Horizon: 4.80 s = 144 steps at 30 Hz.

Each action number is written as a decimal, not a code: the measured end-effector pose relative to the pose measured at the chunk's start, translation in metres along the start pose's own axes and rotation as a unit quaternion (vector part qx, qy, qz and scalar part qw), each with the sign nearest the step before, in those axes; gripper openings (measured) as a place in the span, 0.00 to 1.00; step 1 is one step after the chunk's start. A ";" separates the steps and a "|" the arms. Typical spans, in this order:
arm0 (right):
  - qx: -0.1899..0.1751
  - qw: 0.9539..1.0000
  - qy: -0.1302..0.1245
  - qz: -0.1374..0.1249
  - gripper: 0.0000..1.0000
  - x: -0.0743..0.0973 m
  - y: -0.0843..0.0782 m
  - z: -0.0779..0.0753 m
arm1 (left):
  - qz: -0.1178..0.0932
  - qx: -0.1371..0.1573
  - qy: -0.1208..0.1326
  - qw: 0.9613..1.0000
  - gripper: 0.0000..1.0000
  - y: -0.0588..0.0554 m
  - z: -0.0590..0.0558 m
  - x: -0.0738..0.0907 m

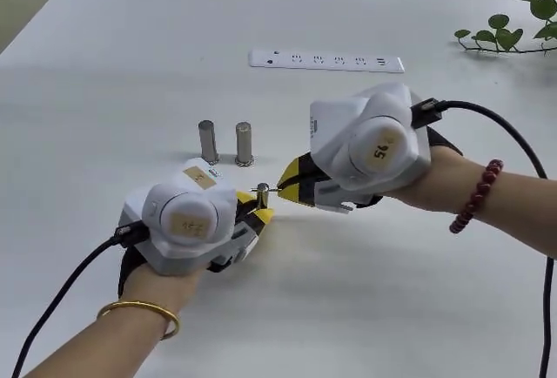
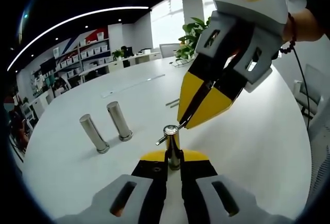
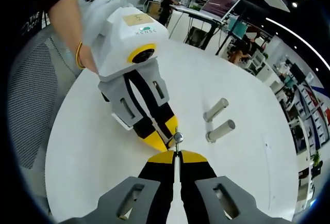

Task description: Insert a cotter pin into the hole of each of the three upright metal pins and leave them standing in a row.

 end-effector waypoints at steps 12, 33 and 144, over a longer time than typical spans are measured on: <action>-0.020 1.000 -0.005 -0.013 0.03 -0.003 0.004 0.001 | -0.001 0.000 0.003 1.000 0.05 0.000 0.000 -0.001; -0.026 1.000 -0.007 -0.014 0.00 0.005 0.002 0.001 | 0.002 0.004 0.024 1.000 0.06 0.000 -0.002 -0.001; -0.379 0.916 -0.048 -0.122 0.45 0.026 -0.047 0.017 | 0.013 0.058 0.045 0.997 0.15 -0.022 0.037 0.017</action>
Point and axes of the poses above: the centre of the closed fingertips' face, and the gripper's own axes: x roughly backward along the fingers, z roughly to its left, y roughly out of its top, the point moved 7 cm from there along x, roughly backward along the fingers, and after that the axes turned 9 degrees about -x, right-handed, at the moved point
